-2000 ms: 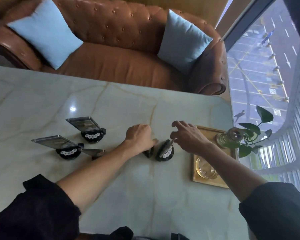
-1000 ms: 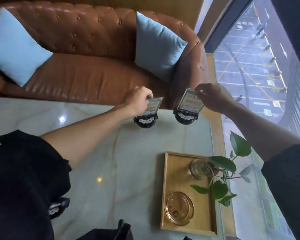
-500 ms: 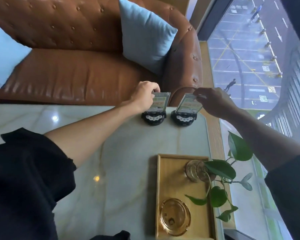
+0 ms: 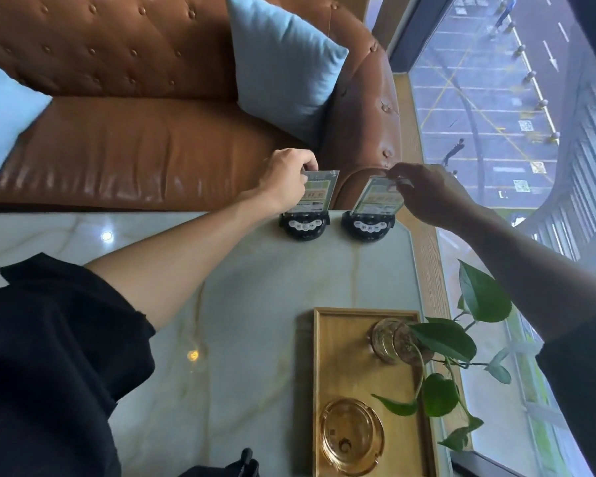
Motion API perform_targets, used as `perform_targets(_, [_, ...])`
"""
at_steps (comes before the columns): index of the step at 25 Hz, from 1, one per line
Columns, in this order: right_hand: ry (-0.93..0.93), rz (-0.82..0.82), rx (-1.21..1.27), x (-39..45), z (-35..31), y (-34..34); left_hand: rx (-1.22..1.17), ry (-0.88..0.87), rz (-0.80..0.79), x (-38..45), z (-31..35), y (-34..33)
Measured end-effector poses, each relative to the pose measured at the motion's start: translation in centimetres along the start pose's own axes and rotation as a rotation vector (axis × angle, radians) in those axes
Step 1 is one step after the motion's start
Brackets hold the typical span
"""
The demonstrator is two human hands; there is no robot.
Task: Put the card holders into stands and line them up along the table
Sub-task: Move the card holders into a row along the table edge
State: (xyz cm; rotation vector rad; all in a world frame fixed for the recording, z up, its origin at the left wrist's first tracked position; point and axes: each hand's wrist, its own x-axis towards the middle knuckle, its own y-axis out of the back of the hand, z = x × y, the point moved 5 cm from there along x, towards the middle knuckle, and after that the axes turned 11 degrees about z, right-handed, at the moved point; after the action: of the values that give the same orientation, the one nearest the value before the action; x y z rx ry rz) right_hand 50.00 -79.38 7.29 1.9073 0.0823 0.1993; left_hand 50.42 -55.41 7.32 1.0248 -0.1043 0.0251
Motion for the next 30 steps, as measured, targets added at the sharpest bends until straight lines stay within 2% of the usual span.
perform_targets(10, [0.032, -0.030, -0.051, 0.3, -0.1, -0.1, -0.008, -0.001, -0.045, -0.9, -0.2, 1.2])
perform_targets(16, [0.071, -0.023, -0.051, -0.1, -4.1, 3.7, -0.055, 0.005, 0.000, -3.8, -0.7, 6.3])
perform_targets(23, [0.180, 0.038, -0.015, -3.2, -17.6, 6.8, -0.018, 0.068, -0.149, -13.9, -5.6, 15.9])
perform_targets(26, [0.194, -0.015, 0.111, -6.6, -24.7, 4.8, -0.066, 0.145, -0.101, -20.0, -9.8, 20.3])
perform_targets(30, [0.154, -0.053, 0.410, -13.7, -33.3, -0.4, -0.199, 0.306, 0.064, -29.0, -16.8, 25.2])
